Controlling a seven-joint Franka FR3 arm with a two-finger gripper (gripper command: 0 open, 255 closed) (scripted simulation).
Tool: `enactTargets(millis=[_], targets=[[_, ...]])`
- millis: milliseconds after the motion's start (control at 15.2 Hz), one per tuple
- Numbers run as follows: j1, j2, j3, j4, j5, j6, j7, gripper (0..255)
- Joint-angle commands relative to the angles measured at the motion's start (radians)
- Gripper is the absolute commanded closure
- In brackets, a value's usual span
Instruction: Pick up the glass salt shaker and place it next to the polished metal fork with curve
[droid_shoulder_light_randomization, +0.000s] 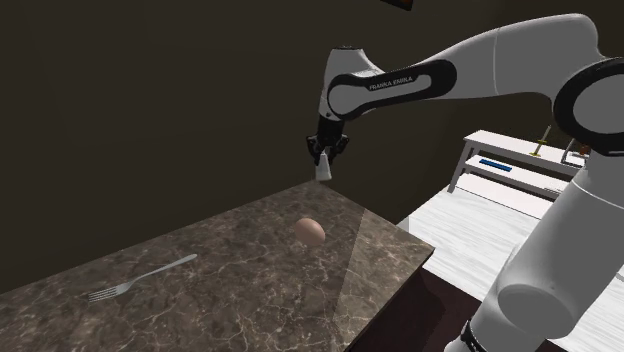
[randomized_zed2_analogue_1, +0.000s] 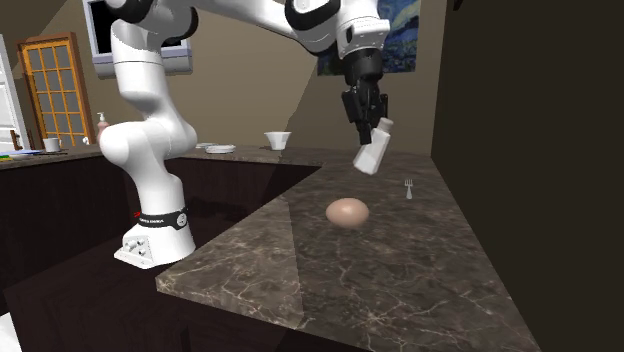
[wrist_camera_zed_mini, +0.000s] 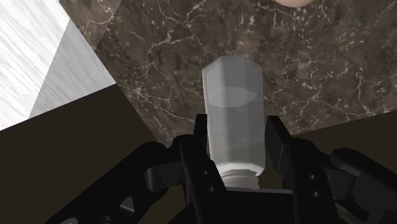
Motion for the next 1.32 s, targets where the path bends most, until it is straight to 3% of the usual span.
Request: enactTargets(millis=[0,660,1254], targets=[[0.021,-0.013,0.026,-0.014,-0.006,-0.005,0.052,255],[0.128,0.007,0.162,0.021,-0.037,-0.055,0.303,255],[0.233,0.114,0.277,0.154,-0.091,-0.127,0.531,255]])
